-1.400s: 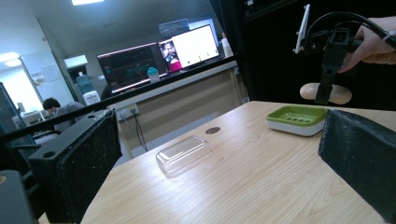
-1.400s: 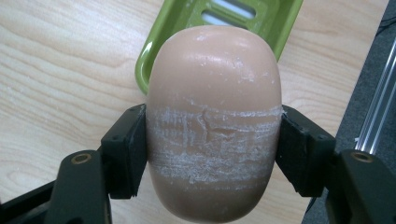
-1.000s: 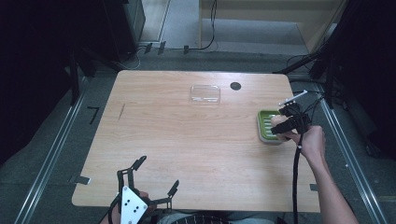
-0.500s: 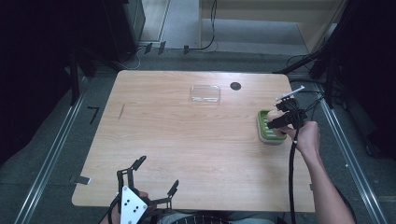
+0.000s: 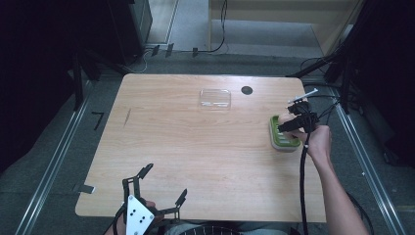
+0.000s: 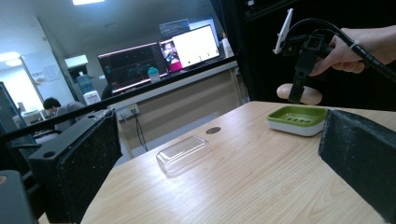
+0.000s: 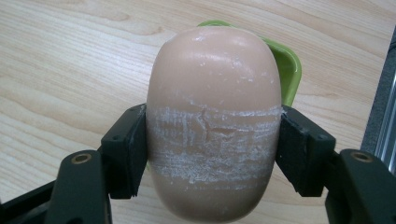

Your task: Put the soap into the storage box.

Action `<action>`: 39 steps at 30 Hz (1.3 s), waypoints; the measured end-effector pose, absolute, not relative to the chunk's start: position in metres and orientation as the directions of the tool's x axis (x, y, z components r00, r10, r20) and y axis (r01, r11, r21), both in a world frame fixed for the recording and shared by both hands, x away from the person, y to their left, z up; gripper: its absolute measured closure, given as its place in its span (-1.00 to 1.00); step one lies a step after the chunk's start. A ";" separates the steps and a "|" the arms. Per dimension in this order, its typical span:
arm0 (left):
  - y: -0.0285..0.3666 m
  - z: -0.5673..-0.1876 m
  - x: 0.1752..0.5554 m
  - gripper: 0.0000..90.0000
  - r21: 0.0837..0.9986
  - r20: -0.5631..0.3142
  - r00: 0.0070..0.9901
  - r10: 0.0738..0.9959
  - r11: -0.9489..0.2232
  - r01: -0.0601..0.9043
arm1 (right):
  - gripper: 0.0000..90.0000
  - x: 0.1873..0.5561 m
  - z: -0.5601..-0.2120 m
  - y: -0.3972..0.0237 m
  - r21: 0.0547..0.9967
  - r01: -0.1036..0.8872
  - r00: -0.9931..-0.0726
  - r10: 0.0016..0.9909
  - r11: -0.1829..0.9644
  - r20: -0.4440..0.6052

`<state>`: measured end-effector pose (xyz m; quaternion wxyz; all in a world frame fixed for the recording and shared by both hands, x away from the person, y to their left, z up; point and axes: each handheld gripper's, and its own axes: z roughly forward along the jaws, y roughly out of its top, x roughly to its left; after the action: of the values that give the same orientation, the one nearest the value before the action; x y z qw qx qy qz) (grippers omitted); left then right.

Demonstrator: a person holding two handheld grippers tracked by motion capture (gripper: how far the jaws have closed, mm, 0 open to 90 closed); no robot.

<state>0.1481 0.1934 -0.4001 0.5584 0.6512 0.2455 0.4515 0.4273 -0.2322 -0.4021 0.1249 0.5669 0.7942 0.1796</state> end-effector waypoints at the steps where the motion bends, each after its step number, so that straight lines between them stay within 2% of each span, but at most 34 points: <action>1: 0.193 -0.400 0.148 -1.00 0.949 0.313 0.471 0.825 -0.256 -0.184 | -0.25 0.428 -0.402 -0.233 0.427 0.857 -0.322 0.947 0.288 0.009; 28: 0.194 -0.400 0.148 -1.00 0.950 0.311 0.472 0.825 -0.253 -0.184 | -0.25 0.447 -0.432 -0.236 0.443 0.888 -0.195 0.974 0.127 0.112; 39: 0.194 -0.400 0.148 -1.00 0.950 0.310 0.473 0.825 -0.251 -0.185 | -0.25 0.450 -0.441 -0.239 0.425 0.899 -0.163 0.981 0.104 0.104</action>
<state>0.1483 0.1936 -0.4002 0.5604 0.6501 0.2458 0.4505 0.4500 -0.2385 -0.4412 0.1029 0.6387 0.7360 0.1996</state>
